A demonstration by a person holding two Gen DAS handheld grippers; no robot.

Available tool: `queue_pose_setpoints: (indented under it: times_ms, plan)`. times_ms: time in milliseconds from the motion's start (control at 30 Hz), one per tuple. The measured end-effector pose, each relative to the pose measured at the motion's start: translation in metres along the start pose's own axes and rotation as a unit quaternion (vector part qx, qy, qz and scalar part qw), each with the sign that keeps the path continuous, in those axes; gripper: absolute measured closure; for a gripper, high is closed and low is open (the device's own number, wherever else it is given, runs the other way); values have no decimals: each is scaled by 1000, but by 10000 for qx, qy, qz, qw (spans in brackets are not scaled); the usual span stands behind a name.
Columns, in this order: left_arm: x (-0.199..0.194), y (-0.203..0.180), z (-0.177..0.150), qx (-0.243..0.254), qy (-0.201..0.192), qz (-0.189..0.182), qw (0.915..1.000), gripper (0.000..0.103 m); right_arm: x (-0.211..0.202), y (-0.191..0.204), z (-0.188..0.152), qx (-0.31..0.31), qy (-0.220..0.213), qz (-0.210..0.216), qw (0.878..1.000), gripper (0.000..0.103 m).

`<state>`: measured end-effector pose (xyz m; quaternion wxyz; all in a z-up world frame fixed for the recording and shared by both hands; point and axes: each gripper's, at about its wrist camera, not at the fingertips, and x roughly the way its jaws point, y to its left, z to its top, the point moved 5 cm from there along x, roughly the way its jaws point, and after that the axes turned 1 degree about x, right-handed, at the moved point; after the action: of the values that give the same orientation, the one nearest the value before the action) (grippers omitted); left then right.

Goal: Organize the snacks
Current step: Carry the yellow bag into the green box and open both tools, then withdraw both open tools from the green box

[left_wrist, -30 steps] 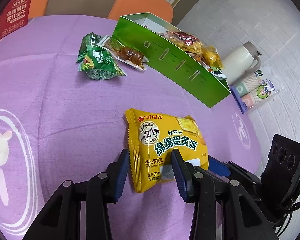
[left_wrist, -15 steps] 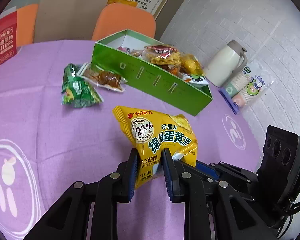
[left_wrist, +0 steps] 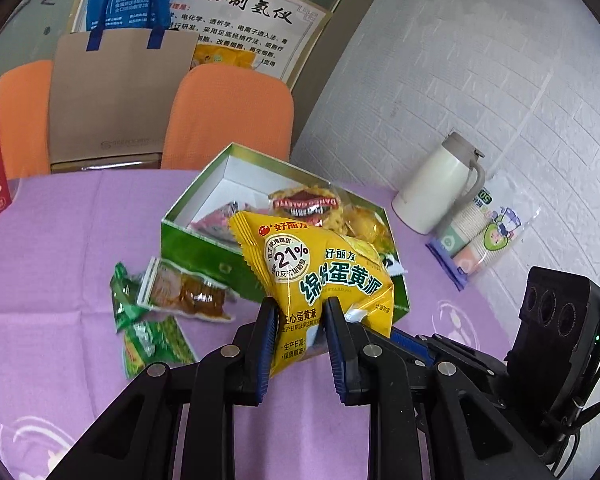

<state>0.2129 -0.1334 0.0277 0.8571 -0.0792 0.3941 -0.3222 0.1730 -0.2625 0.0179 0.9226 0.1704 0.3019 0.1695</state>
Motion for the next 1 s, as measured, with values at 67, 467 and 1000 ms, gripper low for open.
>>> queue_pose_setpoints:
  times_ms: [67, 467, 1000]
  plan:
    - [7, 0, 16, 24, -56, -54, 10000, 79, 8, -9, 11, 120, -51, 19, 9999, 86]
    - [66, 24, 63, -107, 4, -149, 9998, 79, 68, -38, 29, -50, 96, -414, 9991, 78]
    - [60, 54, 47, -274, -37, 600, 9978, 27, 32, -26, 15, -622, -165, -868, 9941, 34]
